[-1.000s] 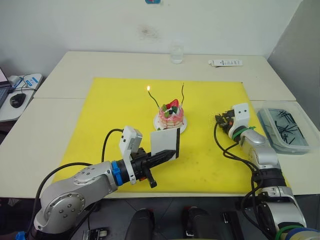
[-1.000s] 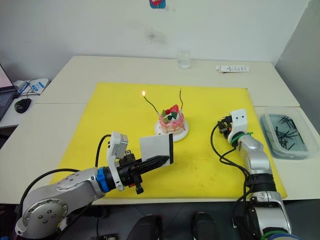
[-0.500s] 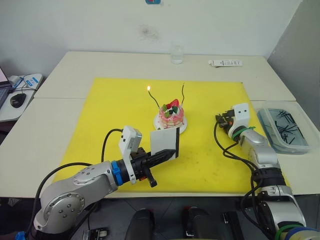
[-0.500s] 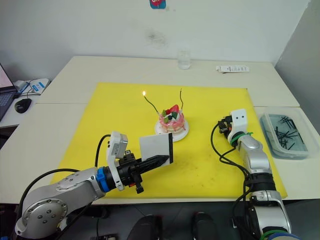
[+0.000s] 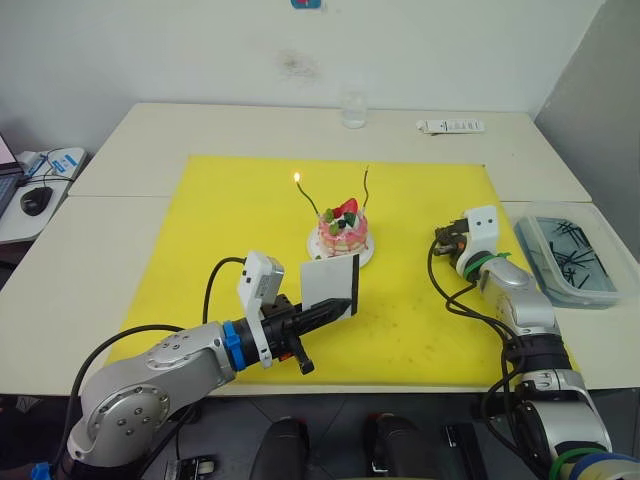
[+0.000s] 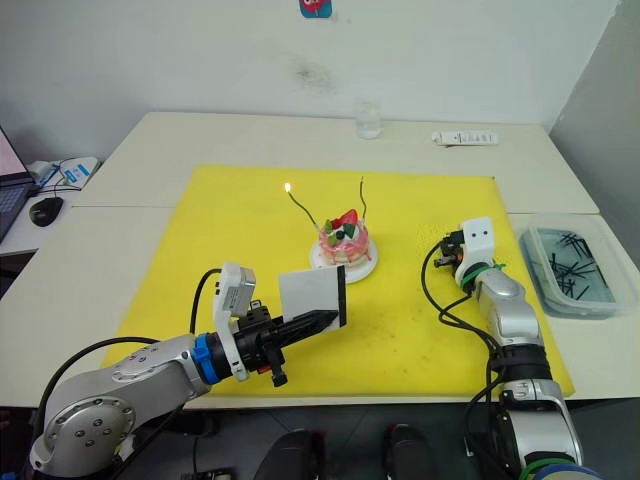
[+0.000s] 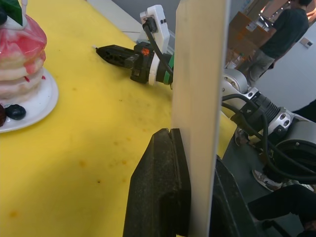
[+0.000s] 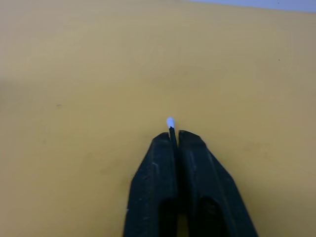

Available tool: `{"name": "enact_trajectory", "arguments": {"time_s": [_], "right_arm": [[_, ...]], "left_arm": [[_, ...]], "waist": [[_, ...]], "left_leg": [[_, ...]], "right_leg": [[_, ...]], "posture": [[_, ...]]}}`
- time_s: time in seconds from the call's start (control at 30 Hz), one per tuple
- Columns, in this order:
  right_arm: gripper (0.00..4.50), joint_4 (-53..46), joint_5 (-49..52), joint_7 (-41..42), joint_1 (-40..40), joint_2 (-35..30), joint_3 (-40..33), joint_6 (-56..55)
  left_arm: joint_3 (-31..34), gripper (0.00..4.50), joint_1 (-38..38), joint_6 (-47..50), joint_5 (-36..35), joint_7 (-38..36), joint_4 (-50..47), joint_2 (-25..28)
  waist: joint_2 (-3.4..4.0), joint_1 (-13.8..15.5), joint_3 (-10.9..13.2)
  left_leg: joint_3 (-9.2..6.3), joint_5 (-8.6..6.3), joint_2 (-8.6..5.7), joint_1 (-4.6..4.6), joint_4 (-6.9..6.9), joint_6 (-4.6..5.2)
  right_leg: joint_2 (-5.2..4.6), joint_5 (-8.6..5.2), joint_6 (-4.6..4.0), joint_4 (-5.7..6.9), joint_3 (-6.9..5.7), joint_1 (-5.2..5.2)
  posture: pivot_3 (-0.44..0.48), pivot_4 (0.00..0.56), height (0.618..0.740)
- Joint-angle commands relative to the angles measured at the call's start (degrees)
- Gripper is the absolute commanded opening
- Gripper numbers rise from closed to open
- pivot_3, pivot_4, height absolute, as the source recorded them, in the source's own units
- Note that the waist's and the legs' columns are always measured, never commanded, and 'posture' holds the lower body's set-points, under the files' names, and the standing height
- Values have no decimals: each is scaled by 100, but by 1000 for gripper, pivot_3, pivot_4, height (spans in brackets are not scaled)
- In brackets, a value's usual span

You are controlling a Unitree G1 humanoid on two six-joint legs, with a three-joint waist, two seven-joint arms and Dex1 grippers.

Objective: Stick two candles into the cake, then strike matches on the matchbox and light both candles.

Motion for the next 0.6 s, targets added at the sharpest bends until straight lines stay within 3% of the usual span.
{"name": "enact_trajectory", "arguments": {"time_s": [0.03,0.23,0.37,0.6], "right_arm": [[31,93,-8,-10,20,-55,-74,71],[31,-290,127,41,128,-120,-190,179],[31,-1365,261,444,354,-451,-90,545],[31,-3307,1189,1462,476,-1329,-100,2128]], "left_arm": [[18,0,-45,-92,-2,-51,-192,-2],[11,0,-60,-113,0,-6,-148,-69],[94,0,-113,-87,-155,126,-49,-151],[159,0,-204,-44,-586,655,268,-432]], "waist": [[0,0,0],[0,1,0],[2,32,1],[4,19,2]], "left_leg": [[0,0,0,0,0,0],[0,0,0,0,0,0],[-2,0,0,-7,-3,0],[-2,0,5,-5,-6,0]], "right_leg": [[0,0,0,0,0,0],[0,0,0,0,0,0],[-1,-1,0,-4,-3,-3],[0,-2,0,-5,-4,-5]], "posture": [[0,150,740],[0,150,740],[0,150,740],[0,150,740]]}}
